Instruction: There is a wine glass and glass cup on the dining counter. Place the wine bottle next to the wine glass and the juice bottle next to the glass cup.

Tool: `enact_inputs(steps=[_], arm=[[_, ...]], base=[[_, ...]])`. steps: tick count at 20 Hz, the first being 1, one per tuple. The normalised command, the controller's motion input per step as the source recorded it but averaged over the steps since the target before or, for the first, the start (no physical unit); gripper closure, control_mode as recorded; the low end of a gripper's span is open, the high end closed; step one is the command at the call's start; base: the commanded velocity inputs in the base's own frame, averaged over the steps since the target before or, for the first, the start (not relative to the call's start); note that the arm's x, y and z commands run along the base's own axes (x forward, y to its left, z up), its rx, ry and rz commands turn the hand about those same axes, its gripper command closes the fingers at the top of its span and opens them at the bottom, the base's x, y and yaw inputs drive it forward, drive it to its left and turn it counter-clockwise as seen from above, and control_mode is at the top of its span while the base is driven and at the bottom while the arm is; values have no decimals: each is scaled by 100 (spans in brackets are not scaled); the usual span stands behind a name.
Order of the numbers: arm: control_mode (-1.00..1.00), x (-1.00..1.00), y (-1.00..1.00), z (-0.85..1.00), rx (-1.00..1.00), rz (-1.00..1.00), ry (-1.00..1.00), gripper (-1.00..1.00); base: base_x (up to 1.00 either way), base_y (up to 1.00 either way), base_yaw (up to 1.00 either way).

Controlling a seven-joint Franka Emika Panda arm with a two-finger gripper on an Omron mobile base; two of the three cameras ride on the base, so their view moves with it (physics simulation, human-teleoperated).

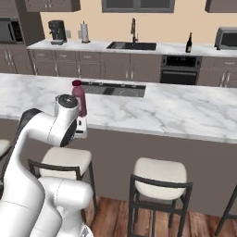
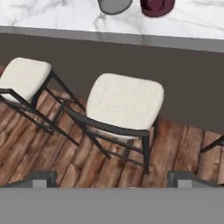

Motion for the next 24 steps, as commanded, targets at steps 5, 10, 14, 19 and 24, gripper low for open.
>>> enact_inputs(steps=[5,10,14,19,24], arm=[[100,0,0,0,0,0,0,-100],[100,0,0,0,0,0,0,-100],[100,0,0,0,0,0,0,-100],[100,0,0,0,0,0,0,-100],[100,0,0,0,0,0,0,-100]], base=[[-63,-5,-8],[-53,15,-1],[-24,72,-9],[-21,70,-10],[-18,72,-10]])
